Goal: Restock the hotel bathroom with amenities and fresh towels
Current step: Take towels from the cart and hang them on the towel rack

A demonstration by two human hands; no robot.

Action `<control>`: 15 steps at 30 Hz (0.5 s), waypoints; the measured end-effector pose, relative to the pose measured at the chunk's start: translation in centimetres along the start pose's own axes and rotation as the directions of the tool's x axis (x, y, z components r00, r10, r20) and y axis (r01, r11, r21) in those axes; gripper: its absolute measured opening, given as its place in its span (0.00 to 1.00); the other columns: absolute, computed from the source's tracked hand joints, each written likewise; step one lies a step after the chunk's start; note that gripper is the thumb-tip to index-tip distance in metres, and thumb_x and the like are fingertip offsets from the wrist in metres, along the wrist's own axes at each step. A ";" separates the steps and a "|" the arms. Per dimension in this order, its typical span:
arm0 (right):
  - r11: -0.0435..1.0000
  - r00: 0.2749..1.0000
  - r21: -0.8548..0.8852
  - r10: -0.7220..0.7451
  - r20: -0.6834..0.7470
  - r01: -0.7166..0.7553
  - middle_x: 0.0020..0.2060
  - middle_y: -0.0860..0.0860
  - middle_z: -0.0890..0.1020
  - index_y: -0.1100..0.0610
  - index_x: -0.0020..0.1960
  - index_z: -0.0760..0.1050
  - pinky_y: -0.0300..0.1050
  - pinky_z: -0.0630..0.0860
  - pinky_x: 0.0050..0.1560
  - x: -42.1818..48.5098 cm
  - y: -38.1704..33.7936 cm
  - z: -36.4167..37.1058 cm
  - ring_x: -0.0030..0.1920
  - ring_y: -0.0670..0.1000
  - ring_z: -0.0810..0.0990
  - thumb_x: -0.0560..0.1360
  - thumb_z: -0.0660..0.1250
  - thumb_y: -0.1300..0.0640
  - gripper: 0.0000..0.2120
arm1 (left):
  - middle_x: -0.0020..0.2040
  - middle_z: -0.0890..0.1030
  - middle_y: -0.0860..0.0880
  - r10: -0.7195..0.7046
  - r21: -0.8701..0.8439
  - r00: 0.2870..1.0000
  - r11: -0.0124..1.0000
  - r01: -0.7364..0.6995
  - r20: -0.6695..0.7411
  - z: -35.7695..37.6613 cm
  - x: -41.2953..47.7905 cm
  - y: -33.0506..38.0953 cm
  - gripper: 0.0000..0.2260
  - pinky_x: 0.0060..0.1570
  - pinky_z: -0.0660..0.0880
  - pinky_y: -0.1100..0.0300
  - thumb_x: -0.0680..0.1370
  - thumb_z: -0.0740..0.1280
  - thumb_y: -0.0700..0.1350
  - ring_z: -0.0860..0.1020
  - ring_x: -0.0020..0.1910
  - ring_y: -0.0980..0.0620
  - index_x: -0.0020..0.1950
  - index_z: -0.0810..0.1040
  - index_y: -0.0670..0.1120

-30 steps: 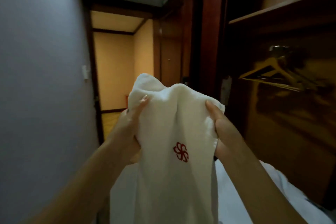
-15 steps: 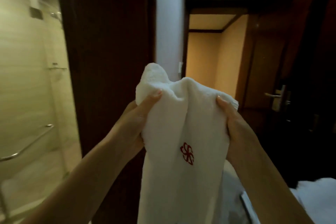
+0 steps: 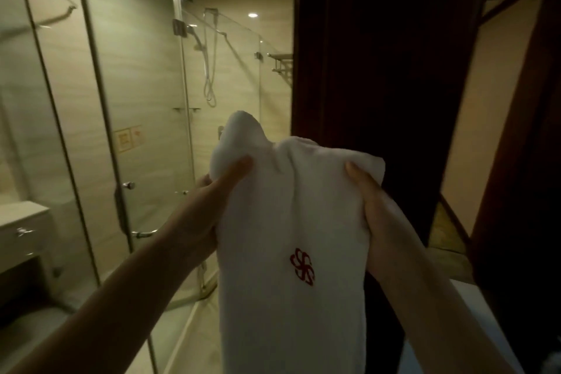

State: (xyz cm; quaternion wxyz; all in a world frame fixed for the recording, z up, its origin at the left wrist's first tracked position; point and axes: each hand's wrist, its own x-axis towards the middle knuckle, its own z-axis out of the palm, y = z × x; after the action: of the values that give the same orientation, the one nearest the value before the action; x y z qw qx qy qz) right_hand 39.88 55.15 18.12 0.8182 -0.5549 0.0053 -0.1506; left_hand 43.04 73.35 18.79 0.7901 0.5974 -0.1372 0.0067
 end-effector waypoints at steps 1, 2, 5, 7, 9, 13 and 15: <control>1.000 1.000 0.002 -0.015 -0.009 0.015 0.44 0.51 0.80 0.51 0.45 0.74 0.44 0.76 0.37 0.6 0.7 0.8 0.43 0.49 0.80 0.74 0.63 0.46 0.09 | 0.46 0.85 0.47 -0.006 0.006 1.000 1.000 0.007 -0.015 -1.2 0.3 0.1 0.17 0.35 0.80 0.59 0.71 0.67 0.54 0.84 0.44 0.50 0.56 0.79 0.46; 0.999 0.999 -0.011 -0.031 0.008 0.031 0.44 0.50 0.79 0.51 0.45 0.74 0.44 0.75 0.40 1.3 1.6 2.0 0.44 0.48 0.79 0.75 0.62 0.46 0.09 | 0.45 0.85 0.47 -0.005 0.007 0.999 1.000 0.005 -0.036 -2.9 0.7 0.3 0.16 0.34 0.80 0.59 0.72 0.66 0.54 0.84 0.43 0.50 0.55 0.79 0.46; 0.998 0.998 -0.058 -0.029 0.054 0.032 0.41 0.48 0.78 0.52 0.47 0.74 0.41 0.74 0.39 3.6 4.7 5.8 0.41 0.46 0.77 0.77 0.59 0.45 0.11 | 0.40 0.85 0.49 0.022 0.007 0.994 1.000 -0.021 -0.109 -8.7 2.1 0.3 0.12 0.30 0.79 0.61 0.74 0.65 0.53 0.84 0.38 0.52 0.52 0.79 0.47; 1.000 0.998 -0.028 -0.010 0.064 0.012 0.42 0.51 0.81 0.53 0.48 0.77 0.43 0.75 0.37 5.2 6.6 8.2 0.40 0.49 0.80 0.77 0.60 0.47 0.12 | 0.36 0.85 0.52 0.029 0.022 0.986 0.999 -0.026 -0.164 -12.2 3.3 0.2 0.10 0.30 0.79 0.62 0.75 0.64 0.53 0.84 0.35 0.54 0.49 0.78 0.48; 1.000 1.000 0.005 0.016 0.022 -0.017 0.43 0.52 0.83 0.54 0.48 0.78 0.46 0.77 0.40 6.6 8.3 10.4 0.42 0.52 0.82 0.77 0.61 0.49 0.11 | 0.35 0.85 0.52 0.051 0.060 0.979 0.997 -0.040 -0.196 -15.3 4.7 0.2 0.09 0.31 0.80 0.62 0.76 0.64 0.52 0.83 0.35 0.55 0.47 0.78 0.48; 0.999 1.000 -0.041 0.017 -0.015 -0.017 0.41 0.52 0.82 0.53 0.45 0.78 0.50 0.77 0.44 9.5 11.4 13.8 0.43 0.55 0.81 0.77 0.63 0.50 0.09 | 0.44 0.83 0.48 0.105 0.131 0.959 0.989 -0.073 -0.265 -20.0 8.0 -0.7 0.09 0.34 0.79 0.59 0.77 0.63 0.50 0.82 0.42 0.51 0.52 0.77 0.46; 0.998 1.000 -0.058 0.000 -0.021 -0.001 0.41 0.52 0.82 0.53 0.44 0.78 0.49 0.77 0.43 11.1 12.9 15.4 0.43 0.55 0.80 0.76 0.64 0.50 0.08 | 0.45 0.81 0.49 0.112 0.151 0.943 0.986 -0.067 -0.312 -22.0 9.7 -1.6 0.07 0.34 0.77 0.60 0.78 0.63 0.48 0.81 0.43 0.51 0.53 0.76 0.48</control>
State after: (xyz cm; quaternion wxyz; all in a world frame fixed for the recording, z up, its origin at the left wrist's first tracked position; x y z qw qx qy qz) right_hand 56.24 70.68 14.10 0.8015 -0.5770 0.0185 -0.1560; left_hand 57.25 92.22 14.01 0.7572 0.6351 -0.0336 0.1487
